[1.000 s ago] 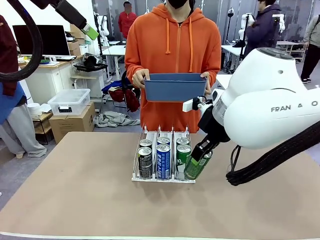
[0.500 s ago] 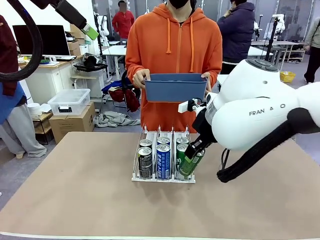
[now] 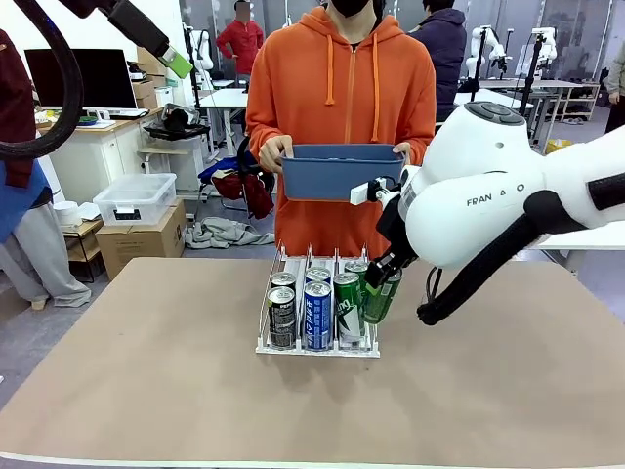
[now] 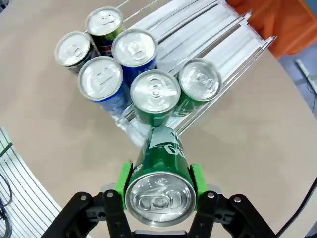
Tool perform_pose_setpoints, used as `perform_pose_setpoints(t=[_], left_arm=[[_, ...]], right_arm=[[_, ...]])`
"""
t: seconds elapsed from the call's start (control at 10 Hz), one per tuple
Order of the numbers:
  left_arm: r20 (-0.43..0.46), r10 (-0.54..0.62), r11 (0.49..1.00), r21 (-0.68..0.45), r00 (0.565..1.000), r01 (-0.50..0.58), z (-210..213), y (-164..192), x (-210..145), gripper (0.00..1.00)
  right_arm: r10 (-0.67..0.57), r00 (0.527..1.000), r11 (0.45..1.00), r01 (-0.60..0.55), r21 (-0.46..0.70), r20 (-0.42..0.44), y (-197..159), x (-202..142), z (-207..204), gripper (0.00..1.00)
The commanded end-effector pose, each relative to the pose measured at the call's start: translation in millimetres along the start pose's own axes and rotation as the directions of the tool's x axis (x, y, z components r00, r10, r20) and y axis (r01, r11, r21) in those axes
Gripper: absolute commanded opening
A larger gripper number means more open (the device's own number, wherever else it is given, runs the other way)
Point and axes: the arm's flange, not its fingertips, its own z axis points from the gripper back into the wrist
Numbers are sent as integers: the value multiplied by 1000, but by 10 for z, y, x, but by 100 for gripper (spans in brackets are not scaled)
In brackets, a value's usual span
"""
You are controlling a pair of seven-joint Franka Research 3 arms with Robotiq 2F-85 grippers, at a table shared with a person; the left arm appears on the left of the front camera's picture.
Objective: Fill the beverage cans into the dispenser.
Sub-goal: Place the picked Sprite in the line of the Automatic Can Dispenser with the same cans.
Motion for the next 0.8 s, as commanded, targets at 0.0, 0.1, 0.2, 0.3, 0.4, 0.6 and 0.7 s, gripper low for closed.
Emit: perform_pose_setpoints(t=[0.0,0.1,0.2,0.3,0.4,0.6,0.7], left_arm=[[-6,-4,1000,-4,1000,4,8,-9,-14,100],[-6,-4,1000,-4,1000,4,8,-9,-14,100],[-6,-4,1000,-4,1000,4,8,-9,-14,100],[-6,-4,1000,-4,1000,4,8,-9,-14,100],[-6,-4,1000,-4,1000,4,8,-9,-14,100],[-6,-4,1000,-4,1000,4,8,-9,-14,100],[-6,-4,1000,-4,1000,4,8,-9,-14,100]], right_arm=[[-9,999,1000,9,-6,35,43,224,-84,58],[1,1000,1000,-2,22,26,73,236,-124,58],[13,1000,999,-14,49,20,112,236,-148,58],[16,1000,998,-17,64,15,177,232,-148,58],[31,999,996,-32,83,7,243,219,-126,58],[54,999,993,-54,106,5,360,213,-70,58],[53,998,993,-54,106,15,403,244,-86,58]])
